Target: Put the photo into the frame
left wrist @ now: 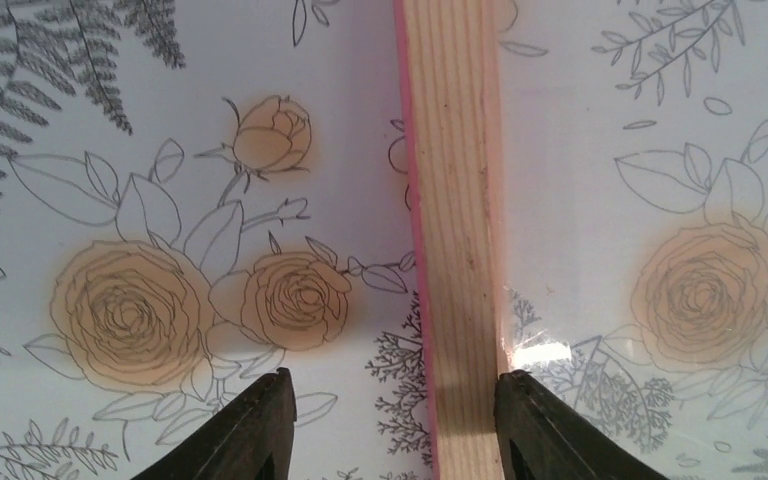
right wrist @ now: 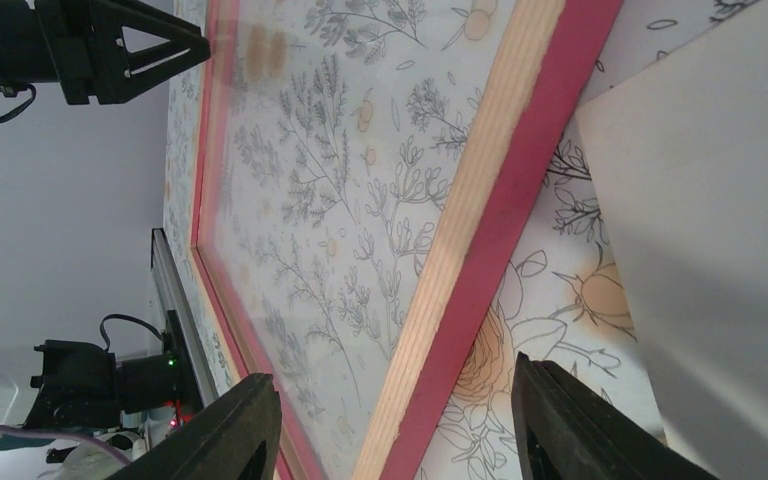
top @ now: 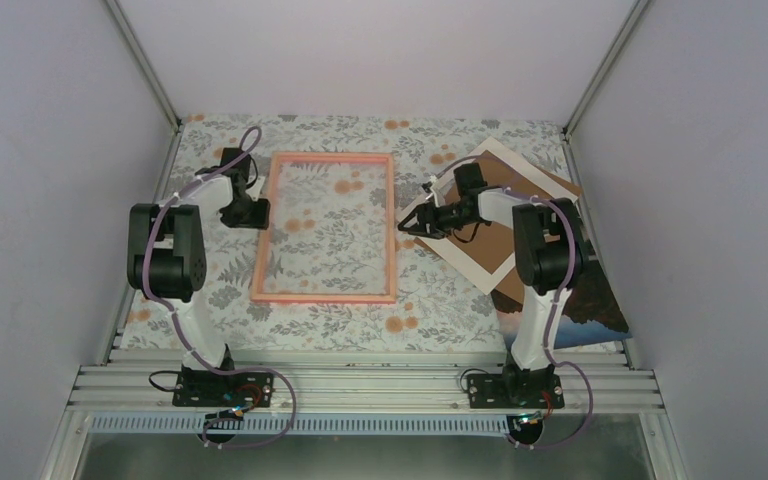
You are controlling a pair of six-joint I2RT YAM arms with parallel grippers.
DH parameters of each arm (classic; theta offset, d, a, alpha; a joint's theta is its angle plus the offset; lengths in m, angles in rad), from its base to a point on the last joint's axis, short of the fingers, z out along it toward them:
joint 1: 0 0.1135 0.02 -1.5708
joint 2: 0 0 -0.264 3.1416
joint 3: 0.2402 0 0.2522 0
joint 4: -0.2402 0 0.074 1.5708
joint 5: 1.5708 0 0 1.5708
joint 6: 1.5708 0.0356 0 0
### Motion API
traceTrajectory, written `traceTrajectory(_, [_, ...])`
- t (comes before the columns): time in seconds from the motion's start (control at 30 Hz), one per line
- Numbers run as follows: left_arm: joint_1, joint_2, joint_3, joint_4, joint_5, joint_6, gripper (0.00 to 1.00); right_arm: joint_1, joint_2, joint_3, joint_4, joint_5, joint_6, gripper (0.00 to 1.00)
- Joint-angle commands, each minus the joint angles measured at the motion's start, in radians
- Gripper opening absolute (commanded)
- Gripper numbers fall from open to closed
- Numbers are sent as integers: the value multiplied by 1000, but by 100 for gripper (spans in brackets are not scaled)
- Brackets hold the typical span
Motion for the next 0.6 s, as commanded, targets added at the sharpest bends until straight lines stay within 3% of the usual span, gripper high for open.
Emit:
traceTrajectory(0.0, [-12, 82, -51, 37, -118, 29, 52, 16, 31, 33, 25, -15, -4, 57])
traceTrajectory(0.07, [-19, 80, -59, 47, -124, 39, 57, 21, 40, 39, 29, -14, 1, 57])
traceTrajectory(0.3, [-20, 105, -58, 52, -161, 54, 57, 34, 64, 61, 38, -10, 11, 57])
traceTrajectory(0.57, [-16, 1, 12, 96, 18, 90, 57, 37, 62, 67, 36, 1, 3, 57])
